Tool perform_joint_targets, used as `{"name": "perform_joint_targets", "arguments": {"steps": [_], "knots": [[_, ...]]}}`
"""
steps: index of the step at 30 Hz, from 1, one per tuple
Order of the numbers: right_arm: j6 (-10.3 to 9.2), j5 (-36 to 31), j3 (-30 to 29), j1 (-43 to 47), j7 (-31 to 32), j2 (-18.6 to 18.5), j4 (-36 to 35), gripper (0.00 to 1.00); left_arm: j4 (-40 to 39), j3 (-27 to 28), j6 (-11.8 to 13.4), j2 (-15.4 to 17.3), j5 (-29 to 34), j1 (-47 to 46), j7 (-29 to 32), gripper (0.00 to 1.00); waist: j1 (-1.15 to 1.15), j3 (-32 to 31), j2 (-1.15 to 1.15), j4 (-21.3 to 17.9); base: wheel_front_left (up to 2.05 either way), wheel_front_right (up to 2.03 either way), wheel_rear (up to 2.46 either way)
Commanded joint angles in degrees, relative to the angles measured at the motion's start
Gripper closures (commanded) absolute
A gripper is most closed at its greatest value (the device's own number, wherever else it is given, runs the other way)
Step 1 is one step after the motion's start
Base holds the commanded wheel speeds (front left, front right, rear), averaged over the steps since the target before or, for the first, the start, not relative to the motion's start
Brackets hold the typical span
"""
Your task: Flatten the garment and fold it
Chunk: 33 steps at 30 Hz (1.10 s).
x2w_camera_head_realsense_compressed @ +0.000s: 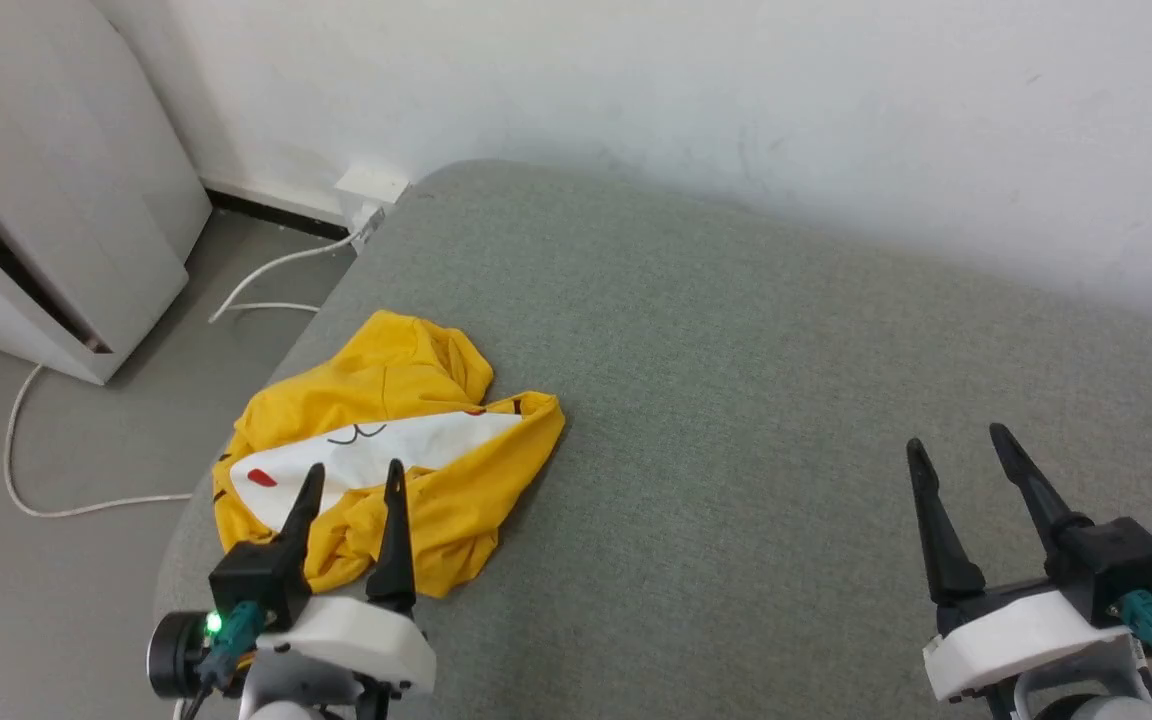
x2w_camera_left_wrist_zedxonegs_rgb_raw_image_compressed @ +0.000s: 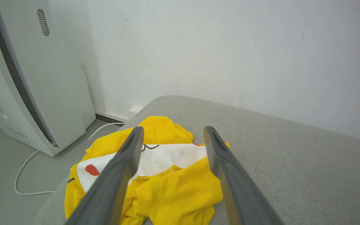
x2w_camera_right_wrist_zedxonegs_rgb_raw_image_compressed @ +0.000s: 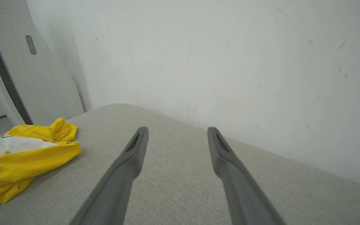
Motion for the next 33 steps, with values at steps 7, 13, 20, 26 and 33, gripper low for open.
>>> {"name": "perform_joint_targets", "arguments": {"steps": [7,13,20,26,33], "knots": [[-0.07,-1.25,0.62,-0.87,0.28,0.13,-1.46,0.00,4.23,-1.22,0.50,-0.08,-0.92,-6.94,-1.25,0.00,0.00,3.64,0.00,-1.59,0.00,0.00,0.00],[-0.08,-1.14,1.01,-1.94,0.37,-0.37,-1.76,0.00,12.34,-0.81,-1.31,0.61,-2.79,-15.34,-1.28,0.00,0.00,6.53,0.00,-3.86,0.00,0.00,0.00],[-0.09,-0.25,1.25,-3.00,0.17,-0.90,-1.59,0.00,23.49,-0.56,-3.52,3.28,-5.09,-23.35,3.54,0.00,0.00,8.92,0.00,-6.01,0.00,0.00,0.00],[-0.09,0.64,2.53,-4.47,-0.46,-1.36,-0.89,0.00,36.07,-0.98,-6.29,5.19,-8.51,-29.23,14.17,0.00,0.00,11.09,0.00,-7.54,0.00,0.00,0.00],[-0.10,1.54,3.84,-6.52,-1.79,-1.68,0.10,0.00,47.78,-1.16,-7.29,6.70,-12.13,-33.77,25.86,0.00,0.00,13.12,0.00,-9.69,0.00,0.00,0.00]]}}
